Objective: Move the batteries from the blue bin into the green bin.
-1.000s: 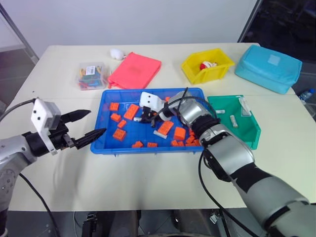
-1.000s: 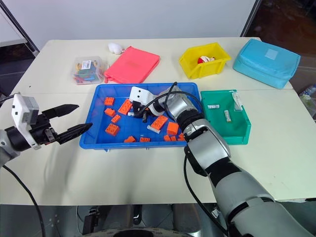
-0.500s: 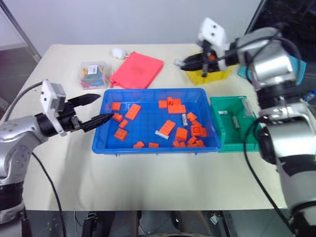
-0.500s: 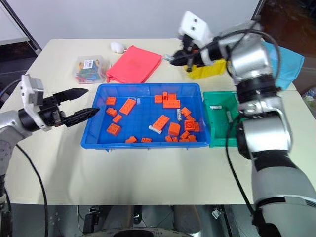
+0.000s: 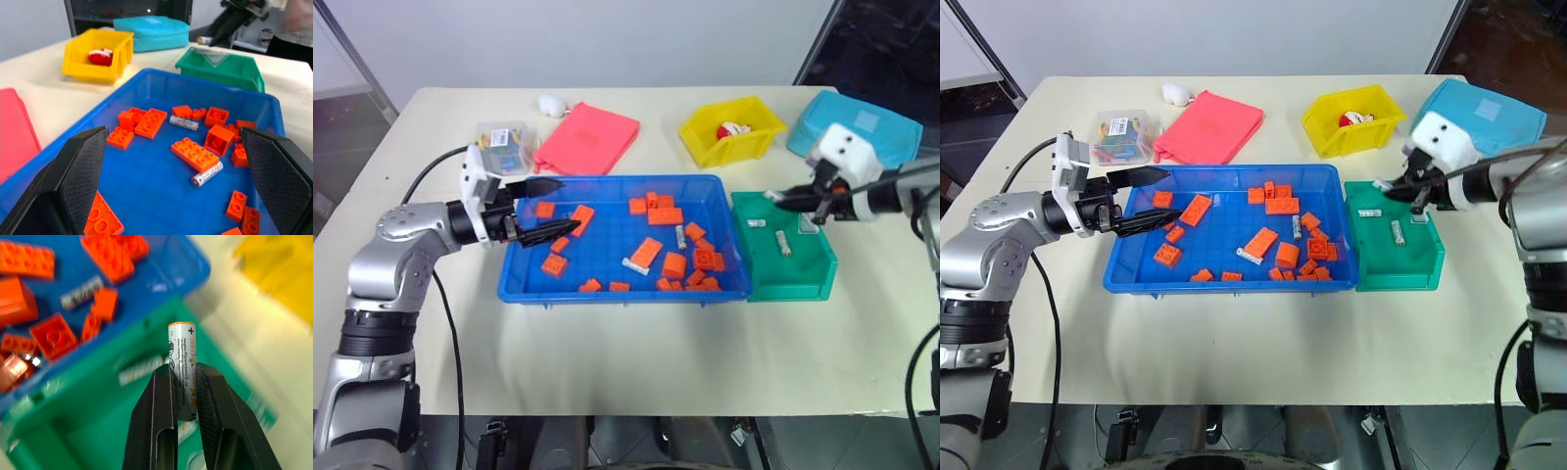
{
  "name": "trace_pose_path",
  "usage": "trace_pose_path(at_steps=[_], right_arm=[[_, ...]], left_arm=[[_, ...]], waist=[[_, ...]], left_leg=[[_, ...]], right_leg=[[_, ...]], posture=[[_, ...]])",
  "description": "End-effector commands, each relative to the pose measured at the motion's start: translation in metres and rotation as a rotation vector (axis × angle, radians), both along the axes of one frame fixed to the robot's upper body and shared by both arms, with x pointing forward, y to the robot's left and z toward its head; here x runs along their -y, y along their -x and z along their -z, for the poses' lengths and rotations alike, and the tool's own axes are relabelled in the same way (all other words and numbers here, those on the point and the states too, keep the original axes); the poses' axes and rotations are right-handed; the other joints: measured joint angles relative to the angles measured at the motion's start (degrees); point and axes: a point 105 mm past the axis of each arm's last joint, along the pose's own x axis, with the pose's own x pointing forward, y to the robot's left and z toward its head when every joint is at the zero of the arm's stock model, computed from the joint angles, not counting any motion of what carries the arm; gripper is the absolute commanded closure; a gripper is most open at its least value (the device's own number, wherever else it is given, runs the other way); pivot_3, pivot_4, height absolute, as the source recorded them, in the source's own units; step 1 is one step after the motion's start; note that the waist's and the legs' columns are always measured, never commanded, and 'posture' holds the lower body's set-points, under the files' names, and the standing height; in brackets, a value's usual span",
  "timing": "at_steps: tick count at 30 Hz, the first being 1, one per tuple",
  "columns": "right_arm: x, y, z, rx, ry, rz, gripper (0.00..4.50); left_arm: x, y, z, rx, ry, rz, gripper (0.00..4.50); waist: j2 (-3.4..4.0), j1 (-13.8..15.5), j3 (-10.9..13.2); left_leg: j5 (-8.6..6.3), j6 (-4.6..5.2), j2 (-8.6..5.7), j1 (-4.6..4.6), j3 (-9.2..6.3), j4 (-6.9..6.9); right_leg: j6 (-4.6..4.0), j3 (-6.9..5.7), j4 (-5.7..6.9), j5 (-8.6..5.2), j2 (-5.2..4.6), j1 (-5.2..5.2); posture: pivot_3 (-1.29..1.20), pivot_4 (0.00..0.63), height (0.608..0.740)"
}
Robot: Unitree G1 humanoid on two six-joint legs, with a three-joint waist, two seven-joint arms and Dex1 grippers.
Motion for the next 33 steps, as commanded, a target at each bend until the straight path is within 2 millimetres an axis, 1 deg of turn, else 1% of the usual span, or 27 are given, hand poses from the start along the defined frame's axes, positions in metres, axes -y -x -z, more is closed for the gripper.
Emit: trace_pose_path(at_steps=[1,5,7,8,9,10,13,14,17,18,20,21,22,24,26,28,29,33], right_arm=[[0.006,0.002,-0.012,0.063,-0.009,0.027,4.44],[0.014,0.003,-0.006,0.052,-0.005,0.04,4.44],[0.019,0.0,-0.007,0.066,0.006,0.057,3.4],[0.021,-0.002,-0.008,0.075,0.011,0.065,3.03],[0.022,-0.003,-0.008,0.081,0.013,0.068,2.52],[0.023,-0.003,-0.01,0.085,0.013,0.068,2.07],[0.021,-0.004,-0.012,0.093,0.016,0.061,0.48],[0.021,-0.004,-0.013,0.095,0.018,0.059,0.06],[0.015,-0.01,-0.028,0.181,0.097,0.003,0.06],[0.008,-0.013,-0.036,0.223,0.111,-0.037,0.06],[-0.011,-0.021,-0.052,0.293,0.118,-0.112,0.06],[-0.024,-0.024,-0.06,0.339,0.139,-0.179,0.06],[-0.032,-0.026,-0.064,0.367,0.155,-0.223,0.06],[-0.059,-0.028,-0.069,0.412,0.177,-0.368,0.06],[-0.087,-0.024,-0.062,0.422,0.213,-0.549,0.06],[-0.108,-0.023,-0.052,0.443,0.271,-0.691,0.06],[-0.114,-0.023,-0.048,0.454,0.292,-0.738,0.06],[-0.144,-0.021,-0.019,0.447,0.373,-0.971,0.06]], left_arm=[[0.005,0.003,-0.011,0.044,-0.001,0.045,0.0],[0.005,0.002,-0.014,0.035,0.02,0.051,0.0],[0.005,0.002,-0.014,0.037,0.015,0.052,0.0],[0.005,0.002,-0.014,0.037,0.013,0.052,0.0],[0.005,0.002,-0.014,0.037,0.011,0.053,0.0],[0.005,0.002,-0.014,0.038,0.009,0.052,0.0],[0.004,0.002,-0.014,0.039,0.006,0.048,0.0],[0.004,0.002,-0.014,0.039,0.005,0.048,0.0],[0.004,0.003,-0.014,0.042,0.002,0.043,0.0],[0.003,0.003,-0.014,0.044,-0.002,0.04,0.0],[0.003,0.004,-0.013,0.045,-0.007,0.036,0.0],[0.002,0.004,-0.013,0.046,-0.009,0.035,0.0],[0.002,0.005,-0.013,0.046,-0.01,0.034,0.0],[0.001,0.006,-0.013,0.046,-0.013,0.029,0.0],[0.0,0.008,-0.013,0.046,-0.013,0.021,0.0],[-0.001,0.009,-0.014,0.047,-0.009,0.011,0.0],[-0.001,0.01,-0.014,0.047,-0.008,0.007,0.0],[0.0,0.013,-0.012,0.047,0.008,-0.014,0.0]], waist=[[0.01,-0.03,0.0],[0.01,0.07,0.0],[0.0,0.06,0.0],[0.01,0.07,0.0],[0.0,0.08,0.0],[0.0,0.08,0.0],[0.0,0.02,0.0],[0.01,0.02,0.0],[0.01,-0.06,0.0],[0.01,-0.1,0.0],[0.01,-0.17,0.01],[0.01,-0.32,0.01],[0.01,-0.37,0.01],[0.01,-0.2,0.01],[0.01,-0.08,0.01],[0.0,-0.01,0.0],[-0.01,0.07,0.01],[-0.01,0.04,0.01]], left_leg=[[0.0,0.0,0.0,0.0,0.02,0.01],[0.0,0.0,0.01,0.0,-0.02,0.0],[0.0,0.0,0.01,0.0,-0.01,0.0],[0.0,0.0,0.0,0.0,-0.01,0.01],[0.0,0.0,0.0,0.0,-0.01,0.01],[0.0,0.0,0.0,0.0,-0.01,0.01],[0.0,0.0,0.0,0.0,-0.01,0.01],[0.0,0.0,0.0,0.0,-0.01,0.01],[0.0,0.0,0.0,0.0,-0.01,0.01],[0.0,0.0,0.0,0.01,0.0,0.01],[0.0,0.0,0.01,0.01,0.01,0.0],[0.0,0.0,0.02,0.02,0.0,-0.01],[0.0,0.0,0.05,0.03,0.01,0.0],[0.0,0.0,0.06,0.03,-0.02,-0.02],[0.0,0.0,0.07,0.03,-0.02,-0.02],[0.0,0.0,0.07,0.02,-0.03,-0.01],[0.0,0.0,0.06,0.01,-0.03,0.0],[0.0,0.0,0.01,-0.03,-0.02,0.07]], right_leg=[[0.0,0.03,0.0,0.0,0.0,-0.01],[0.0,0.01,0.01,0.0,0.01,-0.01],[0.0,0.01,0.01,0.0,0.01,-0.01],[0.0,0.01,0.01,0.0,0.01,0.0],[0.0,0.01,0.01,0.0,-0.01,0.01],[0.0,0.01,0.01,0.0,-0.01,0.01],[0.0,0.01,0.01,0.0,0.0,0.0],[0.0,0.01,0.01,0.0,0.01,0.0],[0.0,0.02,0.01,0.0,0.01,0.0],[0.0,0.02,0.01,0.0,0.01,0.0],[0.0,0.02,0.01,0.0,0.01,-0.02],[0.0,0.02,0.01,0.0,0.02,-0.02],[0.01,0.03,0.02,0.0,0.06,-0.03],[0.0,0.02,0.02,0.0,0.07,-0.03],[0.0,0.02,0.01,0.0,0.08,-0.02],[0.0,0.01,0.01,0.0,0.08,-0.01],[0.0,0.02,0.01,0.0,0.06,-0.01],[0.01,0.01,0.03,0.0,-0.02,0.0]], posture=[[0.0,0.15,0.74],[0.0,0.15,0.74],[0.0,0.15,0.74],[0.0,0.15,0.74],[0.0,0.15,0.74],[0.0,0.15,0.74],[0.0,0.15,0.74],[0.0,0.15,0.74],[0.0,0.15,0.74],[0.0,0.15,0.74],[0.0,0.15,0.74],[0.0,0.15,0.74],[0.0,0.15,0.74],[0.0,0.15,0.74],[0.0,0.15,0.74],[0.0,0.15,0.74],[0.0,0.15,0.74],[0.0,0.15,0.74]])
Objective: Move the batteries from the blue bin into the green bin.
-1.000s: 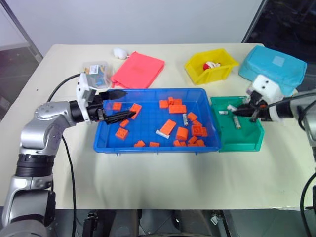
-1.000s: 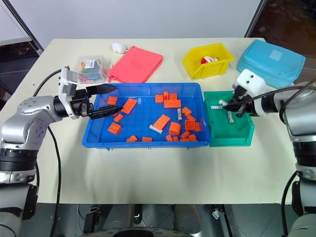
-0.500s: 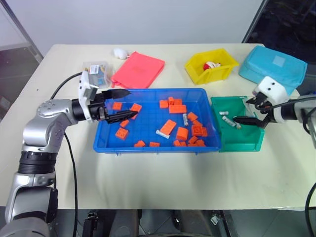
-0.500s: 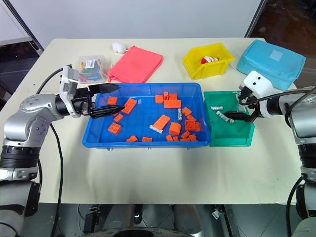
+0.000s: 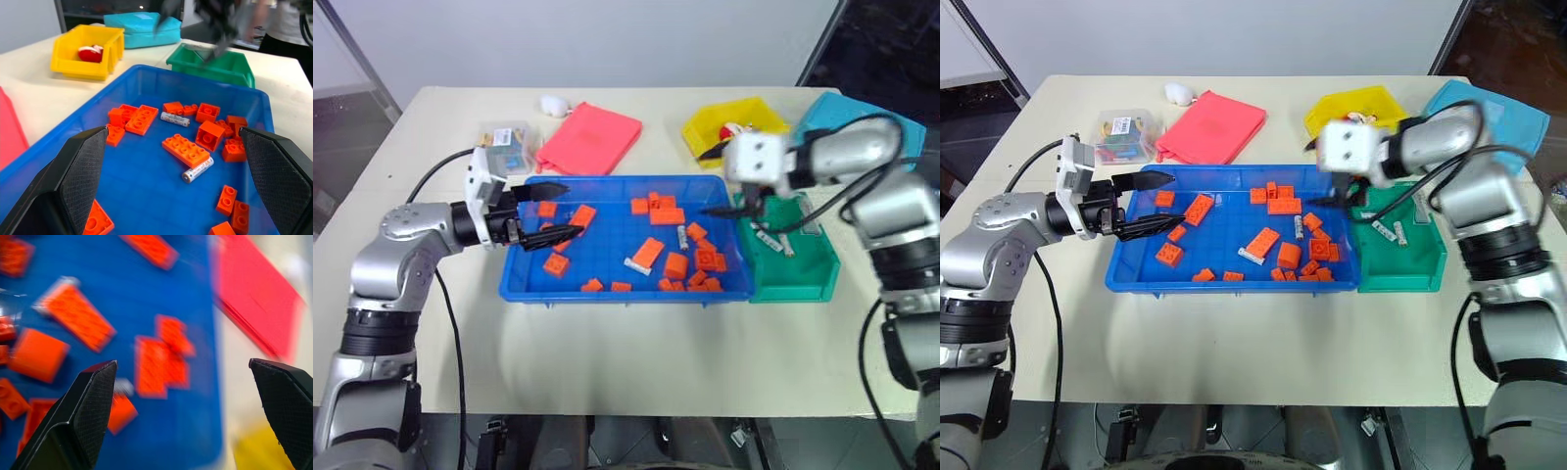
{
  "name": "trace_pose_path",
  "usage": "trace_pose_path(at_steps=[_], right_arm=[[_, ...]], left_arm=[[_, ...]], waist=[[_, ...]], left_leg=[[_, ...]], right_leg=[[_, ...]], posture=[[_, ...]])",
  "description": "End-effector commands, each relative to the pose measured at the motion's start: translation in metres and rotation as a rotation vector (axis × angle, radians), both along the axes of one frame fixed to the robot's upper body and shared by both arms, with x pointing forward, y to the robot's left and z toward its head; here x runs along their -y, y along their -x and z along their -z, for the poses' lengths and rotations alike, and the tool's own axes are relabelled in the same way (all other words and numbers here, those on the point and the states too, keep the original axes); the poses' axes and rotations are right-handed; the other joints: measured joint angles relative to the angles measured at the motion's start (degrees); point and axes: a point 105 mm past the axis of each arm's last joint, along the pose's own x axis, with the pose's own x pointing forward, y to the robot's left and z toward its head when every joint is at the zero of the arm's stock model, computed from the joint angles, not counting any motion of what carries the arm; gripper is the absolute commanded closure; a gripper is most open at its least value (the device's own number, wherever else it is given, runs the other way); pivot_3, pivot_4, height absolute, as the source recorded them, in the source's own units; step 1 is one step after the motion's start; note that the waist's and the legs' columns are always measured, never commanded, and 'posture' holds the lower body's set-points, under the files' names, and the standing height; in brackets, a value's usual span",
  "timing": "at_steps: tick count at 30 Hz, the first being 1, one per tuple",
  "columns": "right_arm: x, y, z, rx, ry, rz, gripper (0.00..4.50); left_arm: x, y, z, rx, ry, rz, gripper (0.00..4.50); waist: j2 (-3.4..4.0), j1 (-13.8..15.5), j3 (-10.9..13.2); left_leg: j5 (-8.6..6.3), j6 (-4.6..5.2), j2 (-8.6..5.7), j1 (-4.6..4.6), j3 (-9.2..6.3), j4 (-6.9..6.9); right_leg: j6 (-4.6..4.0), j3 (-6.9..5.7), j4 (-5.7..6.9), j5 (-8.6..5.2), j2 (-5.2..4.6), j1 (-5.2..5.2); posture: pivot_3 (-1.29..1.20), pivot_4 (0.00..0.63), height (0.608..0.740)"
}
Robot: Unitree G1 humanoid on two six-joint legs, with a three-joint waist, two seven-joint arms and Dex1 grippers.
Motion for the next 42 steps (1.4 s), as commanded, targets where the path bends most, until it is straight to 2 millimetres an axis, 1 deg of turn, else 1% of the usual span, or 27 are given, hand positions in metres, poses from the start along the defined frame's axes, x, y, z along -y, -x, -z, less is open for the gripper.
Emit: trace_pose_path(at_steps=[1,6,10,12,14,18,23,29,35,36,38,42], right_arm=[[-0.018,-0.002,0.004,0.075,0.092,-0.149,0.06],[-0.037,-0.011,0.022,0.095,0.15,-0.252,0.06],[-0.05,-0.007,0.03,0.078,0.173,-0.337,0.06],[-0.054,-0.004,0.037,0.07,0.206,-0.382,0.06],[-0.055,-0.005,0.043,0.058,0.223,-0.399,0.06],[-0.048,-0.008,0.056,0.044,0.296,-0.417,0.06],[-0.043,-0.01,0.068,0.05,0.371,-0.451,0.06],[-0.05,-0.013,0.077,0.044,0.385,-0.467,0.06],[-0.058,-0.016,0.082,0.056,0.39,-0.465,0.06],[-0.059,-0.017,0.082,0.06,0.391,-0.465,0.28],[-0.06,-0.018,0.082,0.067,0.394,-0.463,0.87],[-0.061,-0.021,0.082,0.078,0.393,-0.449,2.85]], left_arm=[[0.0,0.007,-0.011,0.045,0.021,-0.019,0.0],[-0.002,0.014,-0.009,0.036,0.043,-0.055,0.0],[-0.002,0.018,-0.01,0.03,0.074,-0.084,0.0],[-0.003,0.019,-0.013,0.039,0.105,-0.115,0.0],[-0.004,0.019,-0.016,0.044,0.136,-0.139,0.0],[-0.005,0.021,-0.017,0.043,0.146,-0.16,0.0],[-0.007,0.024,-0.018,0.04,0.151,-0.174,0.0],[-0.011,0.031,-0.017,0.022,0.107,-0.148,0.0],[-0.015,0.032,-0.019,0.027,0.101,-0.154,0.0],[-0.015,0.032,-0.019,0.027,0.101,-0.155,0.0],[-0.015,0.032,-0.019,0.027,0.103,-0.16,0.0],[-0.015,0.033,-0.018,0.026,0.11,-0.171,0.0]], waist=[[0.0,-0.14,0.0],[0.0,-0.27,0.0],[0.0,-0.2,0.0],[0.0,-0.12,0.0],[0.0,-0.12,0.0],[0.0,-0.13,0.0],[-0.01,-0.14,0.0],[-0.04,-0.33,-0.02],[-0.04,-0.35,-0.03],[-0.04,-0.34,-0.03],[-0.04,-0.31,-0.03],[-0.04,-0.29,-0.03]], left_leg=[[0.0,0.0,-0.01,0.0,0.01,0.01],[0.0,0.0,0.01,0.03,-0.03,0.02],[0.0,0.0,0.01,0.03,-0.04,0.01],[0.0,-0.01,0.01,0.03,-0.04,0.02],[0.0,-0.01,0.0,0.03,-0.07,0.05],[0.0,-0.01,-0.01,0.06,-0.07,0.06],[0.0,-0.01,-0.02,0.08,-0.07,0.06],[0.01,-0.02,-0.01,0.13,-0.07,0.05],[0.01,-0.03,0.0,0.19,-0.07,0.02],[0.01,-0.03,0.0,0.19,-0.07,0.02],[0.01,-0.03,0.0,0.19,-0.08,0.02],[0.01,-0.03,-0.01,0.19,-0.08,0.02]], right_leg=[[0.0,0.0,0.01,0.0,-0.01,0.0],[0.0,-0.01,0.1,0.0,0.01,-0.02],[-0.01,-0.01,0.13,0.0,0.01,-0.03],[-0.01,-0.01,0.14,0.0,0.0,-0.02],[-0.01,-0.03,0.15,0.0,-0.02,0.0],[-0.01,-0.03,0.16,0.0,-0.03,0.02],[-0.01,-0.03,0.16,0.0,-0.04,0.05],[-0.01,-0.04,0.16,0.0,-0.02,0.07],[-0.02,-0.03,0.17,0.0,0.0,0.12],[-0.02,-0.03,0.17,0.0,0.0,0.12],[-0.02,-0.04,0.17,0.0,0.0,0.12],[-0.02,-0.04,0.17,0.0,-0.01,0.13]], posture=[[0.0,0.15,0.74],[0.0,0.15,0.74],[0.0,0.15,0.74],[0.0,0.15,0.74],[0.0,0.15,0.74],[0.0,0.15,0.74],[0.0,0.15,0.74],[0.0,0.15,0.74],[0.0,0.15,0.74],[0.0,0.15,0.74],[0.0,0.15,0.74],[0.0,0.15,0.74]])
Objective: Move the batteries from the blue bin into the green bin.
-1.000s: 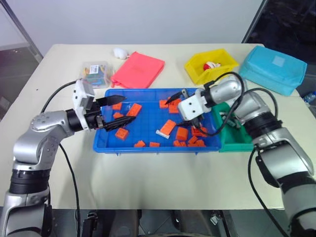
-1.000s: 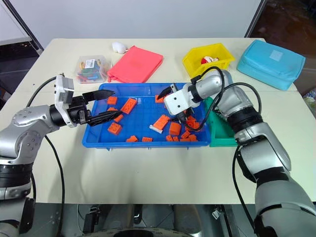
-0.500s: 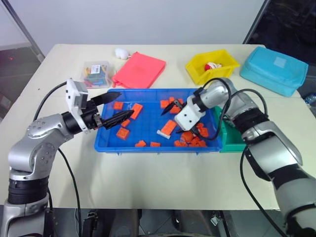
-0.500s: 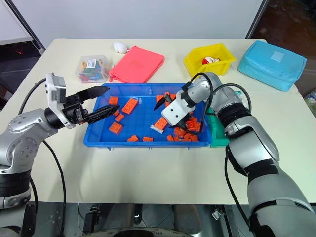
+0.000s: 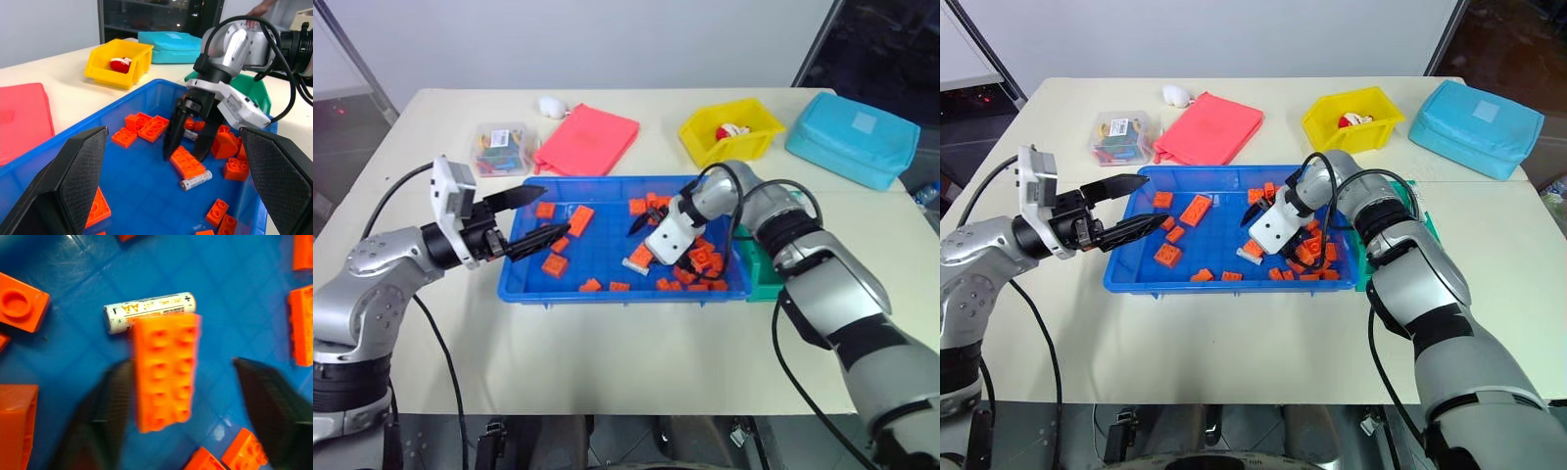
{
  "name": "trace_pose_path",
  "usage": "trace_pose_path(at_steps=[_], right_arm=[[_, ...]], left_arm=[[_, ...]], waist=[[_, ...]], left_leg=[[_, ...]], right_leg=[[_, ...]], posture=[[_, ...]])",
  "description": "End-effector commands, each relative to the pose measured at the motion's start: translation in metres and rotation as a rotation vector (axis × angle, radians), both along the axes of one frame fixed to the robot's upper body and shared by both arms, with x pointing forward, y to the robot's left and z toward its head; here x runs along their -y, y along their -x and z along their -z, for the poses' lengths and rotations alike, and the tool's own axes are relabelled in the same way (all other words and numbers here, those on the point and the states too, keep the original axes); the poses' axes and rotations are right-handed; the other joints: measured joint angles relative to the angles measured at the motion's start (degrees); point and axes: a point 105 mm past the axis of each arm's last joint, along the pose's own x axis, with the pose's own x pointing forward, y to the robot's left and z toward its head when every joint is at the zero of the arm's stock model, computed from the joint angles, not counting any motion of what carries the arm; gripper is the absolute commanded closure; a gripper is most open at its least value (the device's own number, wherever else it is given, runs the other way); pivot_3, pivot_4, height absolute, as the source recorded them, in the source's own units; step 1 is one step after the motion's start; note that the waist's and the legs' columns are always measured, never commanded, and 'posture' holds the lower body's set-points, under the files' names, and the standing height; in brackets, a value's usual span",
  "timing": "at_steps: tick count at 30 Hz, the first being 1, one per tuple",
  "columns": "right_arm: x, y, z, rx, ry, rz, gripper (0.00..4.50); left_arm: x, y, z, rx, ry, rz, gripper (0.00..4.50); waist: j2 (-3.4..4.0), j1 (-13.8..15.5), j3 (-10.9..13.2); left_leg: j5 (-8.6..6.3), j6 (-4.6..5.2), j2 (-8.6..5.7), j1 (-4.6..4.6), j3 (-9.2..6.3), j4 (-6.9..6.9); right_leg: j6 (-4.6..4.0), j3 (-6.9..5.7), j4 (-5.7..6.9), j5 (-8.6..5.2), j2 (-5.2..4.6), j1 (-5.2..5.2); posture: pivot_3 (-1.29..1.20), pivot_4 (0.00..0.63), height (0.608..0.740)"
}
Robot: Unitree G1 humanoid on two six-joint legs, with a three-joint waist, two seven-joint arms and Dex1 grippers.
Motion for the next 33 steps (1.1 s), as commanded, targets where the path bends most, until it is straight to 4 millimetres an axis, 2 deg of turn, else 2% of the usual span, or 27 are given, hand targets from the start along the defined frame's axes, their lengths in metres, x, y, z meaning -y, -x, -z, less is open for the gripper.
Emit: trace_pose_path(at_steps=[1,6,12,15,18,23,26,30,33], right_arm=[[-0.001,-0.002,-0.003,0.022,0.016,-0.003,2.85],[0.001,-0.006,-0.007,0.038,0.01,0.012,2.85],[-0.013,-0.015,-0.029,0.103,-0.075,0.04,2.85],[-0.013,-0.017,-0.034,0.118,-0.061,0.033,2.85],[-0.017,-0.008,-0.043,0.005,-0.107,0.036,2.85],[-0.032,0.014,-0.077,-0.265,-0.261,0.051,2.85],[-0.03,0.028,-0.087,-0.359,-0.283,0.055,2.05],[-0.02,0.041,-0.075,-0.394,-0.235,0.067,0.09],[-0.019,0.05,-0.066,-0.423,-0.223,0.066,0.03]], left_arm=[[-0.002,0.005,-0.011,0.052,0.003,-0.012,0.0],[-0.003,0.005,-0.01,0.051,0.006,-0.021,0.0],[-0.002,0.003,-0.01,0.056,0.009,-0.026,0.0],[0.0,0.003,-0.01,0.055,0.006,-0.013,0.0],[0.001,0.008,-0.009,0.044,-0.023,0.015,0.0],[-0.002,0.014,-0.004,0.017,-0.094,0.052,0.0],[-0.002,0.015,-0.004,0.017,-0.104,0.06,0.0],[-0.001,0.017,-0.005,0.019,-0.114,0.073,0.0],[0.001,0.019,-0.005,0.024,-0.13,0.086,0.0]], waist=[[0.0,0.0,0.0],[0.0,0.0,0.0],[0.02,-0.09,0.01],[0.01,-0.2,0.01],[0.01,-0.13,0.01],[0.03,-0.12,0.02],[0.03,0.1,0.02],[0.02,0.52,0.01],[0.02,0.28,0.01]], left_leg=[[0.0,0.0,0.0,0.0,0.0,0.0],[0.0,0.0,0.0,0.0,-0.01,0.0],[0.0,0.0,0.0,0.0,0.0,-0.01],[0.0,-0.01,0.0,-0.01,0.0,-0.05],[0.01,-0.01,0.0,-0.01,0.0,-0.09],[0.01,-0.01,0.02,-0.02,-0.02,-0.09],[0.0,-0.01,0.02,-0.02,-0.05,-0.1],[0.0,-0.01,-0.04,-0.04,-0.09,-0.07],[0.0,0.0,-0.08,-0.05,-0.03,-0.05]], right_leg=[[0.0,0.0,0.0,0.0,0.0,0.0],[0.0,0.0,0.0,0.0,0.0,0.0],[0.0,0.0,0.0,0.0,0.0,-0.02],[0.0,0.0,0.01,0.0,0.01,-0.06],[0.0,0.0,0.0,0.0,0.01,-0.05],[0.0,0.0,0.01,0.0,0.0,-0.06],[0.0,-0.02,0.02,0.0,0.0,-0.06],[0.0,-0.08,-0.01,0.0,-0.1,-0.03],[0.0,-0.08,-0.05,0.0,-0.13,-0.02]], posture=[[0.0,0.15,0.74],[0.0,0.15,0.74],[0.0,0.15,0.74],[0.0,0.15,0.74],[0.0,0.15,0.74],[0.0,0.15,0.74],[0.0,0.15,0.74],[0.0,0.15,0.74],[0.0,0.15,0.74]])
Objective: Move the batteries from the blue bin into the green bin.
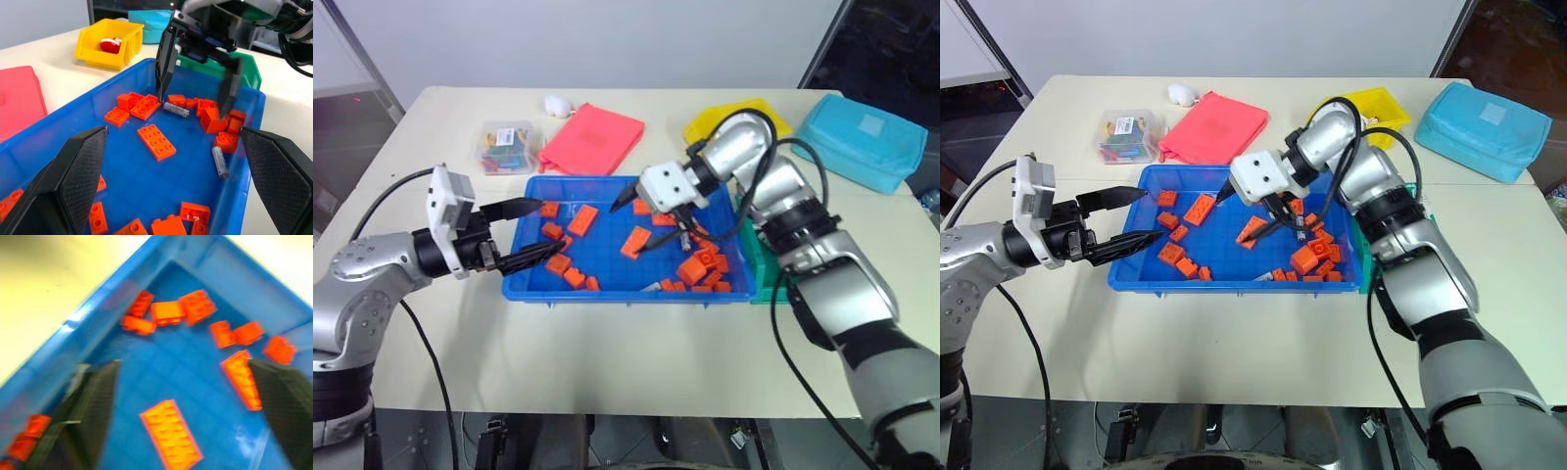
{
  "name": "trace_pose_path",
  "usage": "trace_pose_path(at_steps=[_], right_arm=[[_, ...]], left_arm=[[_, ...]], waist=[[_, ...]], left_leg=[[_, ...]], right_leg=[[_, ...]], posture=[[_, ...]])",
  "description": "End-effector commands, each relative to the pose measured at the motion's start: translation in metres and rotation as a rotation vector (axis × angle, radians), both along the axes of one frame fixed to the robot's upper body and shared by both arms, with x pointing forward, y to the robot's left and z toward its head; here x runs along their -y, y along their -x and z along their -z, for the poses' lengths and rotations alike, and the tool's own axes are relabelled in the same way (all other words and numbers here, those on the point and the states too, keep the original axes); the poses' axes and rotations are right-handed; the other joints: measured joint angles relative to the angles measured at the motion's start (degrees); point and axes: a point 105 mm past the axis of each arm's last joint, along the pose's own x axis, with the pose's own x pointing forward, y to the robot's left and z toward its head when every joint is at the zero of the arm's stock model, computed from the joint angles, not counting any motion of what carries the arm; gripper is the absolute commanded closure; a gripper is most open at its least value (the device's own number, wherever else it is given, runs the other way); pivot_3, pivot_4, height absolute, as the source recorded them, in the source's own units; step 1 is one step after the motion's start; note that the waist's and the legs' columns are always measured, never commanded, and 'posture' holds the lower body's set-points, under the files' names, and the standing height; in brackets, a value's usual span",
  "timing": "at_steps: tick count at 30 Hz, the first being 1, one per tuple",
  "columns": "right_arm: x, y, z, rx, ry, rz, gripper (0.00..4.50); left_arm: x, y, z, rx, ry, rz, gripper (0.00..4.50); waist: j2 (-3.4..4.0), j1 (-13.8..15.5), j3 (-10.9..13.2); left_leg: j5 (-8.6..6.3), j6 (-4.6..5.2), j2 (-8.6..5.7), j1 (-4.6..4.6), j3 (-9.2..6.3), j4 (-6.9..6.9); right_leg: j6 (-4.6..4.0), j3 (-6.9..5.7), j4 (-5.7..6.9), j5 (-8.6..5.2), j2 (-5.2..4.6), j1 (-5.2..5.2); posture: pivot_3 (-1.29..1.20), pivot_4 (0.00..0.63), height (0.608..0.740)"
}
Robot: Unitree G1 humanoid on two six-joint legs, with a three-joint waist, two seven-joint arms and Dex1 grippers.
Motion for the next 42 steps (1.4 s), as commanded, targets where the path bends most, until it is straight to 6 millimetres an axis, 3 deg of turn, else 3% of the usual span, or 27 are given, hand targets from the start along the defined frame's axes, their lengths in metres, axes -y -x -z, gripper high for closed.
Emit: trace_pose_path(at_steps=[1,7,18,28,42], right_arm=[[-0.005,0.012,-0.002,0.006,-0.017,-0.046,0.03],[-0.007,0.015,0.019,-0.007,-0.018,-0.039,0.03],[-0.017,0.006,0.035,0.006,0.005,-0.045,0.03],[-0.002,0.005,0.053,0.077,0.138,-0.129,0.03],[-0.006,-0.003,0.073,0.163,0.189,-0.147,0.03]], left_arm=[[0.005,0.007,-0.01,0.046,-0.032,0.033,0.0],[0.007,0.011,-0.015,0.056,-0.04,0.036,0.0],[0.008,0.011,-0.013,0.052,-0.021,0.01,0.0],[0.006,0.013,-0.011,0.048,-0.006,-0.018,0.0],[0.006,0.011,-0.012,0.059,0.015,-0.042,0.0]], waist=[[0.0,-0.19,0.0],[0.0,-0.35,0.0],[0.0,-0.27,0.0],[0.0,-0.25,0.0],[-0.02,-0.31,-0.01]], left_leg=[[0.0,0.0,0.0,0.0,0.0,0.0],[0.0,0.0,0.12,0.01,0.01,-0.04],[0.0,0.0,0.1,0.0,0.02,-0.03],[0.0,0.0,0.1,0.0,0.01,-0.03],[0.0,0.0,0.1,0.05,0.01,-0.03]], right_leg=[[0.0,0.0,0.01,0.0,0.01,-0.02],[-0.01,0.0,0.03,0.0,0.17,-0.09],[-0.01,0.01,0.03,0.0,0.13,-0.07],[-0.01,0.01,0.03,0.0,0.13,-0.07],[-0.01,0.01,0.02,0.0,0.14,-0.03]], posture=[[0.0,0.15,0.74],[0.0,0.15,0.74],[0.0,0.15,0.74],[0.0,0.15,0.74],[0.0,0.15,0.74]])
